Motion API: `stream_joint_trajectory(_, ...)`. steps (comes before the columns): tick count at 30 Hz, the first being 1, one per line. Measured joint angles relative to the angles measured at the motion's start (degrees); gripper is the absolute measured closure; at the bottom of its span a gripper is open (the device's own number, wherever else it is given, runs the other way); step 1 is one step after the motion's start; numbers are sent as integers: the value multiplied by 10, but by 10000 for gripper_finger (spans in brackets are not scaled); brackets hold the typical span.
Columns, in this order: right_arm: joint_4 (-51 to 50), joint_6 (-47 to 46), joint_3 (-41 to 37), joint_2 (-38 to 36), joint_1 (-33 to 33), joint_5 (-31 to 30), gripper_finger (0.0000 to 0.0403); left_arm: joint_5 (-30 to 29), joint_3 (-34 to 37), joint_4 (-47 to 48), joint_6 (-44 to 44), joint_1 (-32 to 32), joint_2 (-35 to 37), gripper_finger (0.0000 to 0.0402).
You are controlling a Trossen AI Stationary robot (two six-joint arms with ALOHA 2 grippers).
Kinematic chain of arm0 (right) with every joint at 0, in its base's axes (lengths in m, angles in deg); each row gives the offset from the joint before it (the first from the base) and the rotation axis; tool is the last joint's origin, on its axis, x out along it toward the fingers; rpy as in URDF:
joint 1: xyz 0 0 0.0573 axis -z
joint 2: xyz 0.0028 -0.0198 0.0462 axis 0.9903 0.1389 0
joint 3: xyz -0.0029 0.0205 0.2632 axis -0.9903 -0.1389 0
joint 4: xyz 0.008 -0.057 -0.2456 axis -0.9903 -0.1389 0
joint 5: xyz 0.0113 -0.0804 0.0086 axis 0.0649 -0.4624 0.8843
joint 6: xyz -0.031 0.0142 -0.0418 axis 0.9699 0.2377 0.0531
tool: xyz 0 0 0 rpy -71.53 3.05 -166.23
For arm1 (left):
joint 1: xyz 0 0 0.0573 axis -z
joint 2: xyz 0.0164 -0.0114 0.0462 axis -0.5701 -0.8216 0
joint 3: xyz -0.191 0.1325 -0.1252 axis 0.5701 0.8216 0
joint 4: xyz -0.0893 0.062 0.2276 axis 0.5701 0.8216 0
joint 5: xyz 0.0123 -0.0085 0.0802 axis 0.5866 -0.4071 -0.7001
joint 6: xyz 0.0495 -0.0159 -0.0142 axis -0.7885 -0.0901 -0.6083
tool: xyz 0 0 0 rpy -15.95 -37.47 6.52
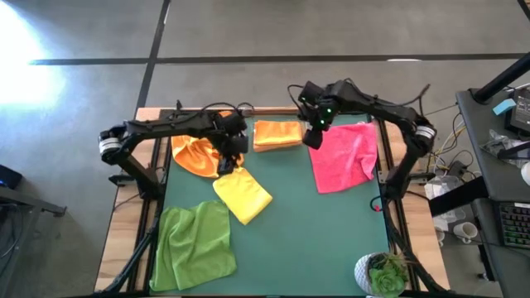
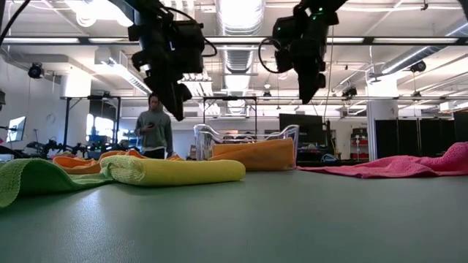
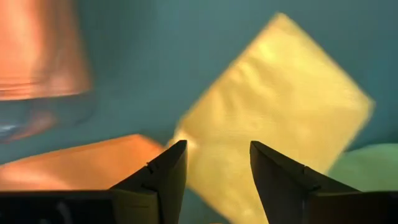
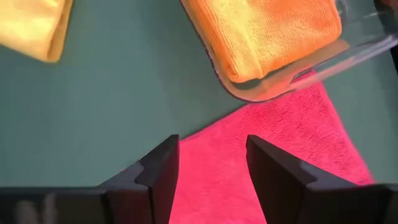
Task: Fold microfiber towels
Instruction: Stack the yellow microfiber towel on top of the orange microfiber towel
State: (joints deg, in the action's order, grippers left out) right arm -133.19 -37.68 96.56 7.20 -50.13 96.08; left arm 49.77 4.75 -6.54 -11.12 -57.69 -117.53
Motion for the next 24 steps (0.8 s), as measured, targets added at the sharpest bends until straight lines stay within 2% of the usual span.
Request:
stream_joint_trajectory(6,58,-105,-88,-70,-33,0,227,44,31,-44,0,6,-2,242)
stream_joint_trajectory(12,136,-215,-158,-118,-98,0,227,70,57,-61,7,21,-3,242)
stream_joint_trajectory(18,254,-318,-202,-126,-193,-1,227,65,83,-30,50,56,9,242)
stream_joint_trajectory(24,375,-385,-208,-94,-281,-24,227,6,95,-26,65,93,47,242)
